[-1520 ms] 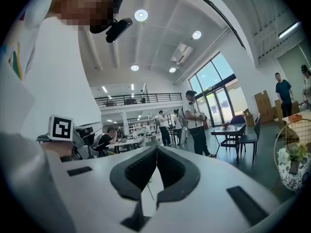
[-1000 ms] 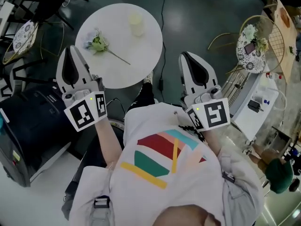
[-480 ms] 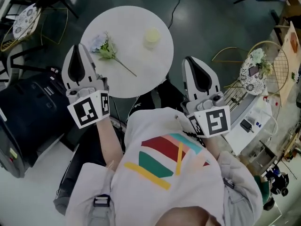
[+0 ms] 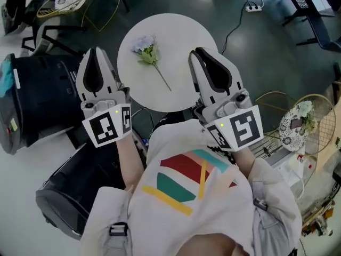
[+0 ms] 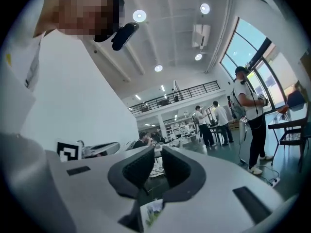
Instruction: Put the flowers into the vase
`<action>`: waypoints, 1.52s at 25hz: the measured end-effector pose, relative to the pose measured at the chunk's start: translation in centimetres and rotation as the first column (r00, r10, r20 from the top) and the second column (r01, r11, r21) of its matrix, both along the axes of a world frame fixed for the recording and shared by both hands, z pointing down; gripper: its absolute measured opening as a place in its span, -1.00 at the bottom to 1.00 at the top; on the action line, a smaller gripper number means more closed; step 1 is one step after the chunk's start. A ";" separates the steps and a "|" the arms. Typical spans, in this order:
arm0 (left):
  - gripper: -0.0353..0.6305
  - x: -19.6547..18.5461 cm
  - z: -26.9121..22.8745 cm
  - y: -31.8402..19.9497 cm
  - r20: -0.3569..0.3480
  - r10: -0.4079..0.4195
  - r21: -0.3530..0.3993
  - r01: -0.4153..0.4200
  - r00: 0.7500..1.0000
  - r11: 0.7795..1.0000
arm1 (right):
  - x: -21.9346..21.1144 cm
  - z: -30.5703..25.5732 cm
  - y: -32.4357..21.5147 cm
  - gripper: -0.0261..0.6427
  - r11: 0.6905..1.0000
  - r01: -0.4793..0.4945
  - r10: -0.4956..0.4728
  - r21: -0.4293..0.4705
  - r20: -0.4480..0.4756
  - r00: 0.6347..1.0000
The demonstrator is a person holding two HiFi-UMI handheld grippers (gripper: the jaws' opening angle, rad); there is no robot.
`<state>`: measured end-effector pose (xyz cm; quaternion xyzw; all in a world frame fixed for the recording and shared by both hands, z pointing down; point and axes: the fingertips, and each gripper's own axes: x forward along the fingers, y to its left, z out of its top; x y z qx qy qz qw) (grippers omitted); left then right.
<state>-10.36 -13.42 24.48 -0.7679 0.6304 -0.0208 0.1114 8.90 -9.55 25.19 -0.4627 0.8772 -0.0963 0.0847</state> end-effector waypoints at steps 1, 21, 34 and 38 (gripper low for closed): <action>-0.87 -0.9 -0.2 0.5 0.001 -0.031 0.000 0.031 1.000 1.000 | -0.8 -0.7 -0.8 -0.71 1.000 0.005 -0.005 0.019 0.012 1.000; -0.87 -17.6 6.7 7.8 -0.114 -0.397 -0.137 0.381 0.911 0.914 | -16.7 17.1 -10.8 0.37 0.922 0.088 -0.175 -0.377 -0.202 0.964; -0.87 -23.1 11.9 10.0 -0.103 -0.505 -0.254 0.468 0.857 0.847 | -17.6 39.4 -11.3 0.44 0.661 -0.197 -0.259 -0.724 -0.466 0.846; -0.87 -23.4 12.1 10.4 -0.092 -0.512 -0.263 0.476 0.854 0.840 | -17.1 41.7 -11.0 0.43 0.607 -0.271 -0.309 -0.747 -0.537 0.785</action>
